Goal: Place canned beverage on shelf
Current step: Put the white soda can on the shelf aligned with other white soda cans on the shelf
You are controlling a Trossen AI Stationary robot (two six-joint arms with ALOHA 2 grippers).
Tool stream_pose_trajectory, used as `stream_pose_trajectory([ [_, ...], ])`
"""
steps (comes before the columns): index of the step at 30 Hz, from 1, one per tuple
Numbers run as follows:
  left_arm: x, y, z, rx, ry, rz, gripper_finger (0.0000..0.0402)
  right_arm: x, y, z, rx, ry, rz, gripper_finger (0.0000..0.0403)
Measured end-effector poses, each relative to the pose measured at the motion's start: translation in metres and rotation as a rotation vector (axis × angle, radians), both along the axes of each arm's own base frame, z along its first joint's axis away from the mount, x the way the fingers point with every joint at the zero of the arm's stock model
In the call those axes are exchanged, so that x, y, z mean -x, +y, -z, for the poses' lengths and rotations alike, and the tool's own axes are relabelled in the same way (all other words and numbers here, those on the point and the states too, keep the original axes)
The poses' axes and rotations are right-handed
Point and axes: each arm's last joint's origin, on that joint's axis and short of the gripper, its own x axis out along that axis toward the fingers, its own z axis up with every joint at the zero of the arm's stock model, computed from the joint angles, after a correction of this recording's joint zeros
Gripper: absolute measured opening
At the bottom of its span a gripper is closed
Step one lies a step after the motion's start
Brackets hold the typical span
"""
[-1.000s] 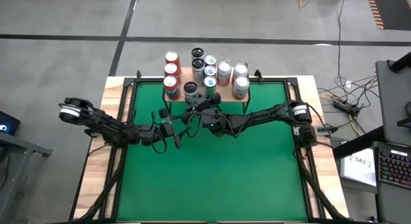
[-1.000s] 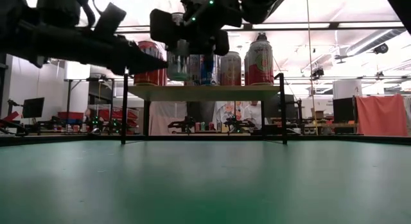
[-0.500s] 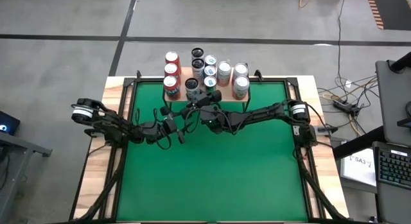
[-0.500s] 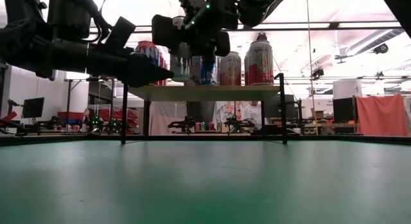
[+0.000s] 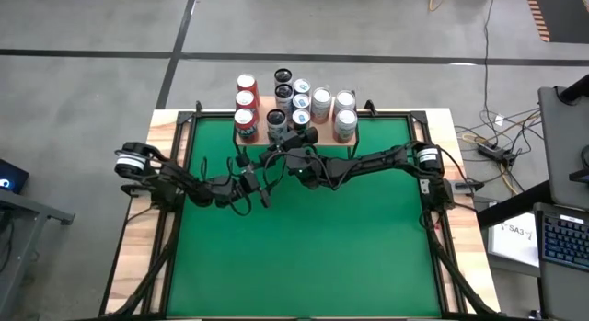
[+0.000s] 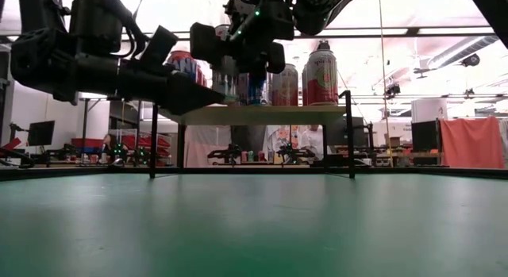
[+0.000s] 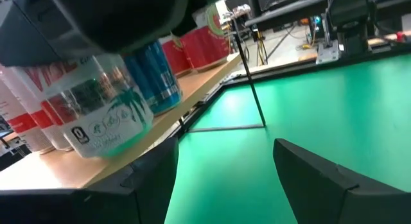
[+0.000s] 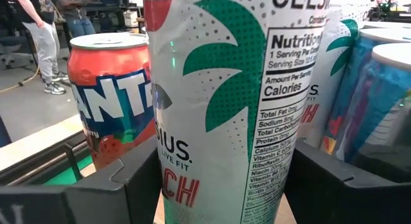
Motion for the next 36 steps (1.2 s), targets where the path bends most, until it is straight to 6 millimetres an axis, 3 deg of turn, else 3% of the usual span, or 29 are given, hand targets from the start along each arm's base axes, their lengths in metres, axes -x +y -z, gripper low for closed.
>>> stream_pose_trajectory([
  [18,-0.008,0.007,-0.003,-0.005,-0.029,-0.035,0.0239,-0.001,-0.005,0.003,-0.002,0.004,0.0,0.0253],
  [36,-0.009,0.015,-0.005,-0.007,-0.038,-0.062,0.0239,-0.001,-0.008,0.008,-0.018,0.013,-0.009,0.0292],
])
